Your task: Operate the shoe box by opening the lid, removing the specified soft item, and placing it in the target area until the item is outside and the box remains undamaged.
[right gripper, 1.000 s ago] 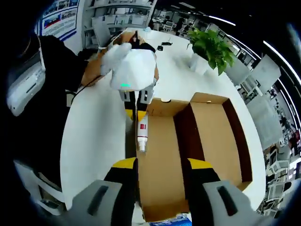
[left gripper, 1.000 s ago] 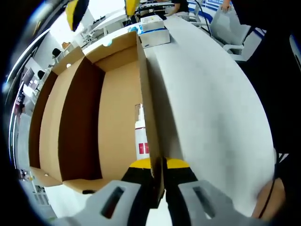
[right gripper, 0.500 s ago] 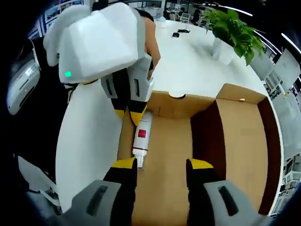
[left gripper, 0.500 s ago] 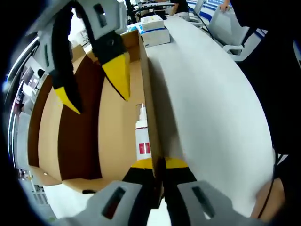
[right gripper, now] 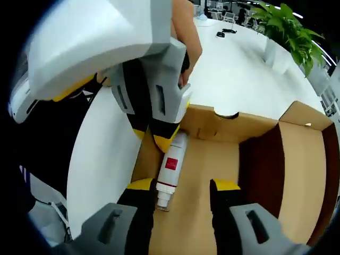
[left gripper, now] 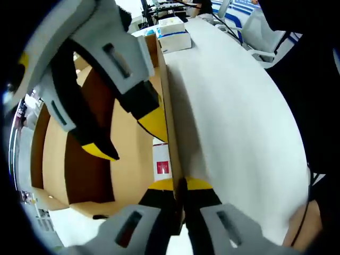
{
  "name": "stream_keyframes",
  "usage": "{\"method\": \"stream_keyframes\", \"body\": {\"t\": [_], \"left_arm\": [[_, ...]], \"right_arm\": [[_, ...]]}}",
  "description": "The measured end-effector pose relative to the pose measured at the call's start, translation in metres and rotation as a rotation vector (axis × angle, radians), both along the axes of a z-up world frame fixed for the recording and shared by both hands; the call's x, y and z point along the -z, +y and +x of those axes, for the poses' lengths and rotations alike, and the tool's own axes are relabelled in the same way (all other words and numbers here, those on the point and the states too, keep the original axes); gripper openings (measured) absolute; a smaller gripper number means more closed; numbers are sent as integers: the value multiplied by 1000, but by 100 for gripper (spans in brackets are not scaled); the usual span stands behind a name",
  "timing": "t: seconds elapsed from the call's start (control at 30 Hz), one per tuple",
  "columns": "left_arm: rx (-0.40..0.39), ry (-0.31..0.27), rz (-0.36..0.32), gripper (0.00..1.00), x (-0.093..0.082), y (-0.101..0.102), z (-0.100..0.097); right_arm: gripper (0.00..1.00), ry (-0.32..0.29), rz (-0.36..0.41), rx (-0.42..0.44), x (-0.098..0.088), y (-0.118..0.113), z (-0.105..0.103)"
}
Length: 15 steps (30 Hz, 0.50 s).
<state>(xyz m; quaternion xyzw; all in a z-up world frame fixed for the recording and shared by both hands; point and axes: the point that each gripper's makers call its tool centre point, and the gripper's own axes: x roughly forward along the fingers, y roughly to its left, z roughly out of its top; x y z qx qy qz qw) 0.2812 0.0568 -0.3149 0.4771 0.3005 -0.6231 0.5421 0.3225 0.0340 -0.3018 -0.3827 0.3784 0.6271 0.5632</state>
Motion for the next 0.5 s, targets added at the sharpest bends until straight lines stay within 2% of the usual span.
{"method": "stream_keyframes", "body": {"t": [0.17, 0.3, 0.37, 0.43, 0.5], "left_arm": [[1, 1, -4, 4, -1, 0, 0], [-3, 4, -6, 4, -1, 1, 1], [0, 4, -7, 4, -1, 1, 1], [-3, 4, -7, 4, -1, 1, 1], [-1, 5, -9, 4, -1, 0, 1]], "right_arm": [[39, 37, -32, 22, 19, 4, 0], [38, 45, -21, 20, 23, 9, -1], [31, 78, -37, 18, 28, 8, -8], [26, 84, -42, 17, 32, 8, -9], [25, 85, -47, 4, 36, 7, -11]]}}
